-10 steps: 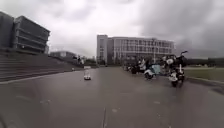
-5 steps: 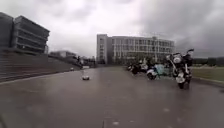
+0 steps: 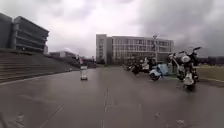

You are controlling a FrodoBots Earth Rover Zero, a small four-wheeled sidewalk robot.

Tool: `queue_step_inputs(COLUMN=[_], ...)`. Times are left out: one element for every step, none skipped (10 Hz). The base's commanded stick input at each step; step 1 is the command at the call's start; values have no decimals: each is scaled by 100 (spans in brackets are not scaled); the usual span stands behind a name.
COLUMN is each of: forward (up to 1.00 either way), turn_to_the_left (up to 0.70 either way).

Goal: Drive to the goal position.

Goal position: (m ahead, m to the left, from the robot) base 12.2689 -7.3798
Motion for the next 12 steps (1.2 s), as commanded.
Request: queue_step_inputs(forward=[70,70,70,70,70,70,70,70,70,70,70,70], turn_to_the_left=[0,0,0,0,0,0,0,0,0,0,0,0])
